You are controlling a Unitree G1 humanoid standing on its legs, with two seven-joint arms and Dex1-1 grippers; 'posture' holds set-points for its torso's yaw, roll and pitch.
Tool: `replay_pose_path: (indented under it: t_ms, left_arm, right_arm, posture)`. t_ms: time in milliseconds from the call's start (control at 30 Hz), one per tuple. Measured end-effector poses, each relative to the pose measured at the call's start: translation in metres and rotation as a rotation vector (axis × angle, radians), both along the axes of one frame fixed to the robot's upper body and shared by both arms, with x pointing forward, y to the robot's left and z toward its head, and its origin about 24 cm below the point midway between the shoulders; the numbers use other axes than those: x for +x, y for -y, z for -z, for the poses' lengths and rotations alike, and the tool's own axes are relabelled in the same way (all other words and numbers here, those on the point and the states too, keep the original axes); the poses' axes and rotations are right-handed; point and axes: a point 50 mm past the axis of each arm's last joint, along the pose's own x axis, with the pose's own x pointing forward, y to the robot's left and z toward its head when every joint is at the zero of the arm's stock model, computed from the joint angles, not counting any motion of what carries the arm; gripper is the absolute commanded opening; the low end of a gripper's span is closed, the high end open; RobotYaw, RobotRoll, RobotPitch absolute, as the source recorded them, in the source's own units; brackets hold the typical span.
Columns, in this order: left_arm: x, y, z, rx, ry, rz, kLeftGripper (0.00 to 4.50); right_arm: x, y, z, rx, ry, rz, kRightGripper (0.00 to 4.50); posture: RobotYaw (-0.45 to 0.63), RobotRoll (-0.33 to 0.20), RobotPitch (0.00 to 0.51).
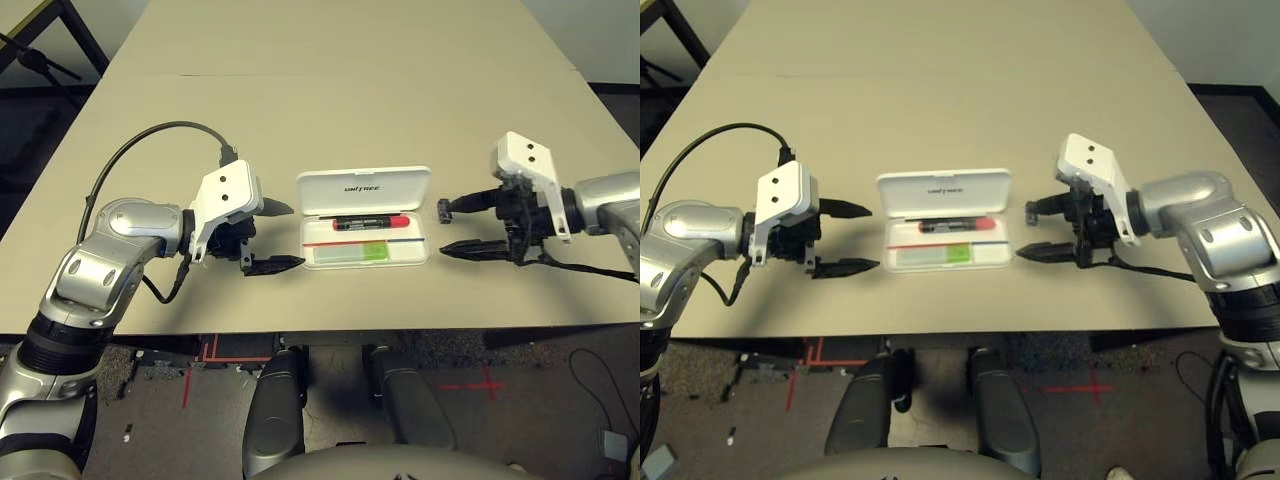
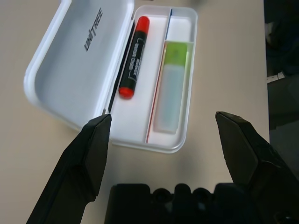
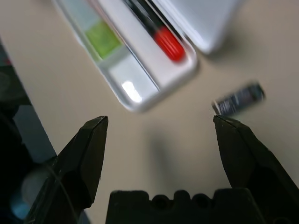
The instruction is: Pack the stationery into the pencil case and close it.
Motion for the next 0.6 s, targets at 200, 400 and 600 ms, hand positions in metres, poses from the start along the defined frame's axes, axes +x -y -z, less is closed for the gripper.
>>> replay_pose_path:
  t_ms: [200, 400, 600]
  left_arm:
    - [0.0, 0.005, 0.002, -0.01, -0.002, 0.021, 4.48]
    - [0.0, 0.01, 0.004, -0.01, -0.005, 0.045, 4.48]
    - [0.001, 0.012, 0.003, -0.009, 0.004, 0.054, 4.48]
  right_arm:
    - [0.01, -0.003, 0.0, 0.041, 0.021, 0.317, 4.5]
    - [0.018, -0.016, 0.017, 0.059, 0.029, 0.495, 4.5]
    - [0.024, -0.021, 0.021, 0.062, 0.081, 0.558, 4.5]
  posture:
    - [-0.04, 0.0, 0.203]
    - [-0.04, 0.0, 0.198]
    - [-0.04, 0.0, 0.198]
